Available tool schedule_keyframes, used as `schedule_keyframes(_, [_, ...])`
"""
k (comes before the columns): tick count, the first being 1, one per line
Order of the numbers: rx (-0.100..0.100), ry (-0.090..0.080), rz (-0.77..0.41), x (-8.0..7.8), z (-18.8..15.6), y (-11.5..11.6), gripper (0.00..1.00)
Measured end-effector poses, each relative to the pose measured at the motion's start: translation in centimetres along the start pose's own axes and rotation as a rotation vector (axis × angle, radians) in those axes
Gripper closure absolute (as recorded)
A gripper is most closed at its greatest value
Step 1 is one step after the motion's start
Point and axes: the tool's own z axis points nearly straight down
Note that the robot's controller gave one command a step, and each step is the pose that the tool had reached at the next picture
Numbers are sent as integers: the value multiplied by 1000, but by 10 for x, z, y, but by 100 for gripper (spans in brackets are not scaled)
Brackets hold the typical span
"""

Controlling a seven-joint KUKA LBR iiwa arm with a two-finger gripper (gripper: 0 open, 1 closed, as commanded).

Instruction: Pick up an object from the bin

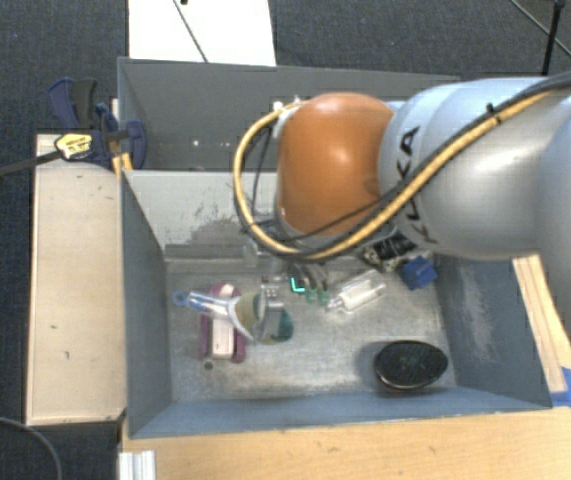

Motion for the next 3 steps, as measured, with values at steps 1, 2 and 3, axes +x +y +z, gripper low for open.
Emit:
schedule_keyframes(1, [3,10,78,2,120,-5,0])
schedule_keyframes(2, [-1,5,80,1,116,-3,100])
schedule_keyframes(3, [-4,-11,152,18,51,15,100])
